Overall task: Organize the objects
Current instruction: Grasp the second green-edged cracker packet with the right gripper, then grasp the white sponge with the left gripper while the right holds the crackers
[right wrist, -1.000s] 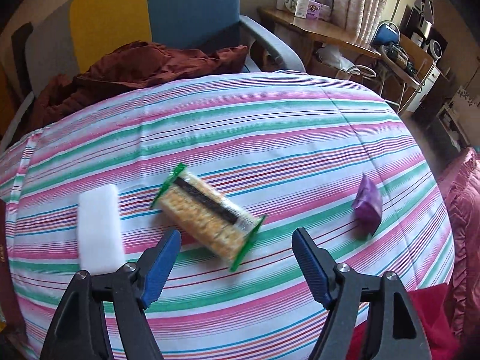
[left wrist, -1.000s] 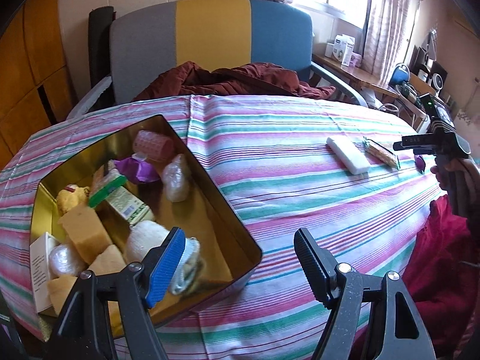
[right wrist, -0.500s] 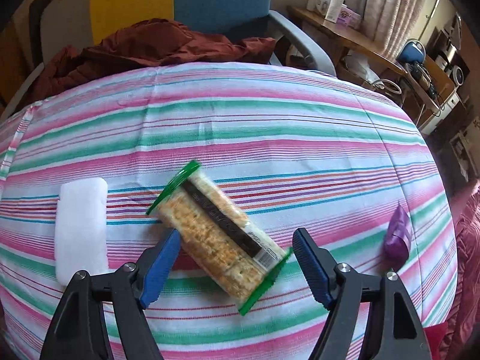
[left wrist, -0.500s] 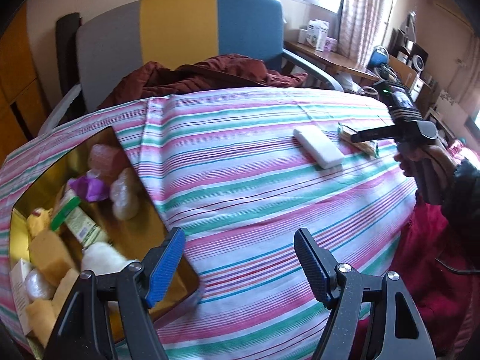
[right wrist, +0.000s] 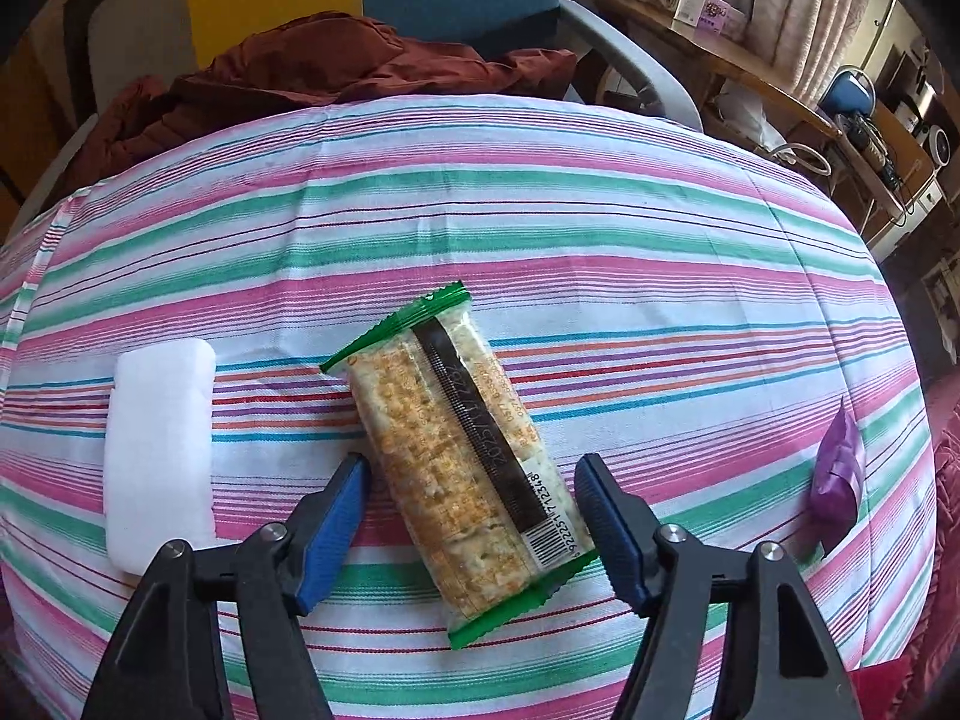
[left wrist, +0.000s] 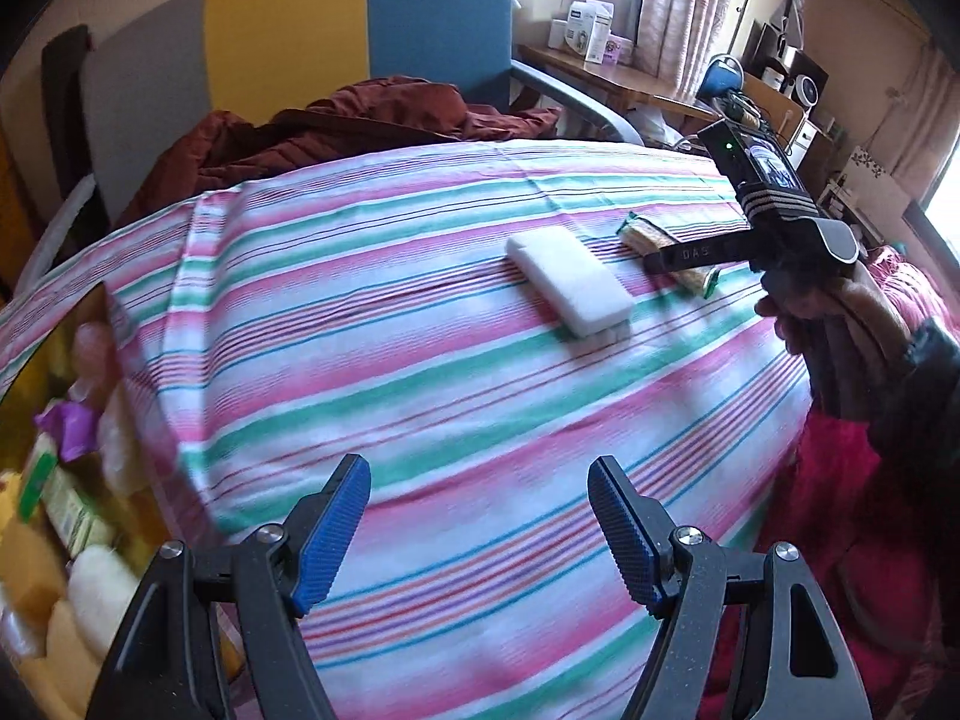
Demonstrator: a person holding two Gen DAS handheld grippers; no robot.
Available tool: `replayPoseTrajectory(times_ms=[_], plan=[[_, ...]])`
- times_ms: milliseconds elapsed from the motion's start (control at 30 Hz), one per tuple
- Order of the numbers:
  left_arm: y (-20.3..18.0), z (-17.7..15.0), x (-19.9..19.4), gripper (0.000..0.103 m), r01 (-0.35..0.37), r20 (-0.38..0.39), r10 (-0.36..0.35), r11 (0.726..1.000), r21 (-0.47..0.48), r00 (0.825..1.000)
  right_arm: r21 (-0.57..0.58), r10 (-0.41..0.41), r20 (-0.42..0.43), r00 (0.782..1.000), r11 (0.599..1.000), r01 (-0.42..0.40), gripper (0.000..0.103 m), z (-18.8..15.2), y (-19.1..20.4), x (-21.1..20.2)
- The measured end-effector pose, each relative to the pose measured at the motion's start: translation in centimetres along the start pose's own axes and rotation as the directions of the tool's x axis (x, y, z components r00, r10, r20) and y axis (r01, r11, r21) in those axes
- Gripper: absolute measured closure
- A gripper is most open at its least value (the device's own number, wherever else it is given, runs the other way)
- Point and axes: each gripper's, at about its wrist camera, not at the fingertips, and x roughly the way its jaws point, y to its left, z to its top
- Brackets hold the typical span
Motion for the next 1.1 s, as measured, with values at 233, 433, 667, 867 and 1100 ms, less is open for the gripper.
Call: replayPoseTrajectory(times_ms=[233, 433, 667, 867, 1100], plan=[[-1.5, 2.7, 2.8, 0.024, 0.015, -0.041, -0.015, 1.0, -0.01, 0.999, 0.0, 0.022, -0.018, 1.0, 1.0, -0.022, 0.051, 0.0, 0.4, -0.2], [-3.1, 5.5, 4.7, 0.024, 0.018, -0.041, -0.018, 1.0, -0.011, 0.999, 0.011, 0.036, -0.028, 0.999, 0.999, -0.036, 0.05, 0.0, 0.4, -0.2], [-4.5, 9.1, 7.9, 0.024, -0.001, -0.043, 0.001, 1.0, -0.002, 0.999, 0.021, 0.049, -0.036, 0.998, 0.999, -0.049, 0.05, 0.4, -0.3, 0.2], [-5.5, 10.9, 10.1, 0.022, 0.01, -0.043, -0.011, 0.999, -0.031, 0.999, 0.025, 0.047, -0.041, 0.998, 0.999, -0.046, 0.05, 0.8, -0.8, 0.6], [-6.3, 12.0, 13.3, 0.02, 0.017, -0.078, -0.024, 0.997, -0.081, 0.997, 0.025, 0.045, -0.046, 0.998, 0.999, -0.044, 0.049, 1.0, -0.9, 0.8]])
